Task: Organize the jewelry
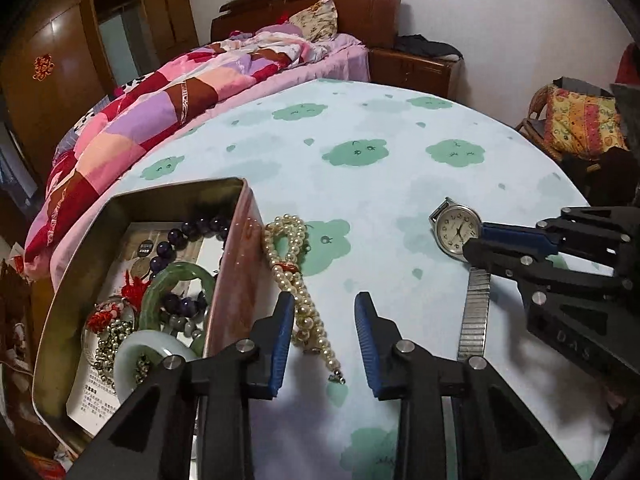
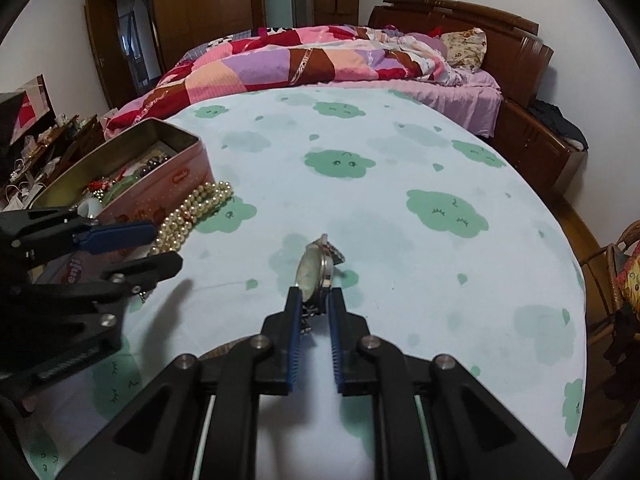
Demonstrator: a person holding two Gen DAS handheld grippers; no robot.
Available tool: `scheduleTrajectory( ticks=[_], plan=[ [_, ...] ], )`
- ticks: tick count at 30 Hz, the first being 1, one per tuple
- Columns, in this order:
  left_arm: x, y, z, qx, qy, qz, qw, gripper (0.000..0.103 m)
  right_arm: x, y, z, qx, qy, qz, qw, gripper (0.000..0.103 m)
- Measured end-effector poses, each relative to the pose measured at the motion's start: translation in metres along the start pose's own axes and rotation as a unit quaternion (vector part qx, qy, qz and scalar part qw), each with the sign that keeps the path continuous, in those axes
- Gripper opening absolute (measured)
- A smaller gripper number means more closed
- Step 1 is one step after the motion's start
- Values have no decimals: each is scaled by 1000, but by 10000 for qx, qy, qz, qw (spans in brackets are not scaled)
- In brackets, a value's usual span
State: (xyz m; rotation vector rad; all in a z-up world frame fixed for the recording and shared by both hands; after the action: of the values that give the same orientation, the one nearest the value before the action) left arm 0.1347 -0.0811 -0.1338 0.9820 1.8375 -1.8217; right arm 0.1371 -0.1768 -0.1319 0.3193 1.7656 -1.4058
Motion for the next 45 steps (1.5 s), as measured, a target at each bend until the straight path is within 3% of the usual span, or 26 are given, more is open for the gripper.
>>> scheduleTrajectory(
  ticks=[7, 13, 18, 23, 26, 27, 29, 33, 37, 38, 39, 40, 42, 45],
  plan=[
    [-5, 14, 5, -345, 373, -65, 9987, 33, -1, 0, 3, -40, 82, 39, 10000, 15],
    [1, -5, 19, 461, -23, 6, 9989, 33, -1, -1, 6, -66, 187, 43, 9998, 16],
    [4, 0, 7, 300, -298, -19, 9991, 33, -1, -1, 7, -43, 156, 42, 9999, 16],
    [-1, 9, 10, 248, -141, 16, 9996, 33, 0, 0, 7, -4, 98, 25, 9999, 17],
    [-4, 11, 10, 234, -121, 13, 9997, 24, 0, 1, 7, -40, 148, 21, 9999, 17],
    [-4, 10, 10, 295, -98, 14, 9995, 0, 0, 2, 7, -44, 156, 18, 9999, 18],
    [3, 9, 15, 632, -202, -177, 9976, 0, 0, 2, 7, -46, 171, 16, 9998, 19],
    [14, -9, 34, 887, 89, -95, 9960, 0, -1, 3, 6, -47, 170, 9, 9998, 20],
    [1, -22, 25, 471, 123, 349, 9982, 0, 0, 4, 6, -44, 164, -3, 9999, 21],
    [-2, -22, 21, 355, 114, 361, 9987, 1, 0, 4, 6, -44, 164, -2, 9999, 21],
    [-4, -20, 15, 232, 68, 302, 9993, 10, 0, 4, 6, -42, 162, -5, 9999, 21],
    [-5, -17, 12, 206, 7, 246, 9995, 30, 0, 4, 6, -42, 159, -6, 9999, 21],
    [-5, -13, 5, 297, -229, 209, 9991, 51, 0, 4, 6, -42, 159, -4, 9999, 21],
    [-6, -4, 3, 235, -276, 176, 9992, 52, 0, 4, 6, -50, 170, -5, 9998, 21]
  ],
)
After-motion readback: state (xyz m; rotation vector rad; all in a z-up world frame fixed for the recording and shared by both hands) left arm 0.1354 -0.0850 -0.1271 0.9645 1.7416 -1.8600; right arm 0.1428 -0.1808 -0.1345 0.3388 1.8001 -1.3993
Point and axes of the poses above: each gripper's, at about its wrist camera, not at the fingertips, and y roughly the way its jaws point, z to its right, x to its underside, the point moved 6 cm from there along y, roughly the way its jaws point, and after that the axes turned 6 degrees about z, right-handed, at the moved point
